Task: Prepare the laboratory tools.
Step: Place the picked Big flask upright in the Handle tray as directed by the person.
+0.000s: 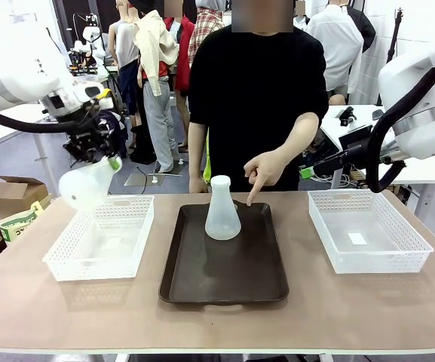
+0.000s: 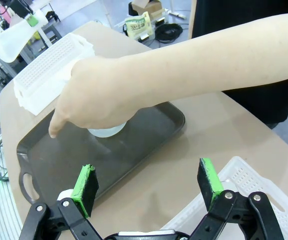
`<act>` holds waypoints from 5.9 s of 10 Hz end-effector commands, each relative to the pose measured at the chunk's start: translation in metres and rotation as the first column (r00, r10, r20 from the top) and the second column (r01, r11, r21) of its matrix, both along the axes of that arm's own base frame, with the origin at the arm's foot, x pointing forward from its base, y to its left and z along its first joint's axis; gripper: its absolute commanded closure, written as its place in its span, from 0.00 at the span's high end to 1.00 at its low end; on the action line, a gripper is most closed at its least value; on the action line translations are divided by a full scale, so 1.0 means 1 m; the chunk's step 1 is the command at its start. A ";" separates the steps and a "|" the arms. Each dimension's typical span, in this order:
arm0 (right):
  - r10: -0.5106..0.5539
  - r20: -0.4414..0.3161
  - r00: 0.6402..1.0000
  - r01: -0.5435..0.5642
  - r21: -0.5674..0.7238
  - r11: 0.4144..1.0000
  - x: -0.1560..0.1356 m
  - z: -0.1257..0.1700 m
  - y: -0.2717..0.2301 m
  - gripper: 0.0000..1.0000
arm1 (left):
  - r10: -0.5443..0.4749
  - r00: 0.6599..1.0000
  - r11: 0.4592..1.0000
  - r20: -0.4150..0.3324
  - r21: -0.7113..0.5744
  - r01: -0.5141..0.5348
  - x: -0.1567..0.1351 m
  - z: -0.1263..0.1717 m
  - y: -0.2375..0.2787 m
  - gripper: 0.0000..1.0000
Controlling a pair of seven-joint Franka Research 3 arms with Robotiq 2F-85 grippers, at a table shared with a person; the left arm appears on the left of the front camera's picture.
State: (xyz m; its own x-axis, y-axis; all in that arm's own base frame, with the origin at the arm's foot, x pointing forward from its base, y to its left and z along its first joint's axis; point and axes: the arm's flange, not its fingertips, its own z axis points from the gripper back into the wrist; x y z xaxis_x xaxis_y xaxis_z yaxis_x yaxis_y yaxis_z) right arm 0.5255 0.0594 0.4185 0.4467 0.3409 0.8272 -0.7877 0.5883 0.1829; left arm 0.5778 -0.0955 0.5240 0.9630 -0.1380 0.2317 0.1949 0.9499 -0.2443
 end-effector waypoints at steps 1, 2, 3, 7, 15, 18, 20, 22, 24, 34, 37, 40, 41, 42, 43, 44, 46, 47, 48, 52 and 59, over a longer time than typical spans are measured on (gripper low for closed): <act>0.000 0.000 1.000 0.000 -0.002 1.000 -0.001 0.000 0.000 1.00 | -0.114 0.974 0.963 0.198 -0.220 0.157 -0.028 0.020 -0.009 0.00; 0.000 0.000 1.000 0.000 -0.002 1.000 -0.001 0.000 0.000 1.00 | -0.183 0.940 0.886 0.290 -0.366 0.285 -0.035 0.029 -0.019 0.00; 0.000 0.000 1.000 0.000 -0.002 1.000 -0.001 0.000 0.000 1.00 | -0.228 0.893 0.816 0.388 -0.424 0.392 -0.041 0.033 -0.024 0.00; 0.000 0.000 1.000 0.000 -0.002 1.000 -0.001 0.000 0.000 1.00 | -0.128 0.682 0.693 0.720 -0.427 0.581 -0.073 0.034 -0.051 0.00; 0.000 0.000 1.000 0.000 -0.002 1.000 -0.001 0.000 0.000 1.00 | -0.145 0.589 0.651 0.795 -0.371 0.662 -0.083 0.025 -0.074 0.00; 0.000 0.000 1.000 0.000 -0.002 1.000 -0.001 0.000 0.000 1.00 | -0.145 0.281 0.446 0.949 -0.191 0.874 -0.132 -0.016 -0.124 0.00; 0.000 0.000 1.000 0.000 -0.002 1.000 -0.001 0.000 0.000 1.00 | -0.146 0.188 0.392 0.971 -0.117 0.913 -0.154 -0.038 -0.143 0.00; 0.000 0.000 1.000 0.000 -0.002 1.000 -0.001 0.000 0.000 1.00 | -0.157 0.189 0.403 0.969 -0.111 0.908 -0.152 -0.071 -0.164 0.00; 0.000 0.000 1.000 0.000 -0.002 1.000 -0.001 0.000 0.000 1.00 | -0.148 0.205 0.393 0.967 -0.133 0.910 -0.144 -0.102 -0.183 0.00; 0.000 0.000 1.000 0.000 -0.002 1.000 -0.001 0.000 0.000 1.00 | -0.241 0.304 0.356 0.922 -0.207 0.911 -0.143 -0.198 -0.197 0.00; 0.000 0.000 1.000 0.000 -0.002 1.000 -0.001 0.000 0.000 1.00 | -0.294 0.313 0.387 0.903 -0.187 0.903 -0.137 -0.217 -0.196 0.00; 0.000 0.000 1.000 0.000 -0.002 1.000 -0.001 0.000 0.000 1.00 | -0.301 0.329 0.390 0.895 -0.200 0.899 -0.135 -0.222 -0.197 0.10; 0.000 0.000 1.000 0.000 -0.002 1.000 -0.001 0.000 0.000 1.00 | -0.299 0.329 0.391 0.896 -0.199 0.899 -0.135 -0.222 -0.196 0.30; 0.000 0.000 1.000 0.000 -0.002 1.000 -0.001 0.000 0.000 1.00 | -0.301 0.323 0.391 0.897 -0.193 0.900 -0.136 -0.220 -0.196 0.49; 0.000 0.000 1.000 0.000 -0.002 1.000 -0.001 0.000 0.000 1.00 | -0.310 0.322 0.392 0.894 -0.189 0.900 -0.136 -0.220 -0.195 0.69; 0.000 0.000 1.000 0.000 -0.002 1.000 -0.001 0.000 0.000 1.00 | -0.323 0.316 0.387 0.892 -0.181 0.904 -0.138 -0.217 -0.193 0.89; 0.000 0.000 1.000 0.000 -0.002 1.000 -0.001 0.000 0.000 1.00 | -0.338 0.328 0.376 0.882 -0.193 0.906 -0.141 -0.205 -0.187 1.00; 0.000 0.000 1.000 0.000 -0.002 1.000 -0.001 0.000 0.000 1.00 | -0.355 0.320 0.363 0.878 -0.186 0.913 -0.143 -0.201 -0.185 1.00; 0.000 0.000 1.000 0.000 -0.002 1.000 -0.001 0.000 0.000 1.00 | -0.377 0.311 0.352 0.872 -0.176 0.919 -0.145 -0.198 -0.183 1.00; 0.000 0.000 1.000 0.000 -0.002 1.000 -0.001 0.000 0.000 1.00 | -0.469 0.321 0.307 0.823 -0.189 0.933 -0.151 -0.194 -0.176 1.00; 0.000 0.000 1.000 0.000 -0.002 1.000 -0.001 0.000 0.000 1.00 | -0.465 0.328 0.310 0.822 -0.196 0.930 -0.149 -0.200 -0.176 1.00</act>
State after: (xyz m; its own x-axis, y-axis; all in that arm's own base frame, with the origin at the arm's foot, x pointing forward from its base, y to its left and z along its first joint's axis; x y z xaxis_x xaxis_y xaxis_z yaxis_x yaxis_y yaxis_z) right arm 0.5255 0.0594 0.4186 0.4464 0.3409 0.8273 -0.7878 0.5883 0.1827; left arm 0.4297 -0.2706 0.3240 0.1760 -0.3230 0.9299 0.9835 0.0166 -0.1803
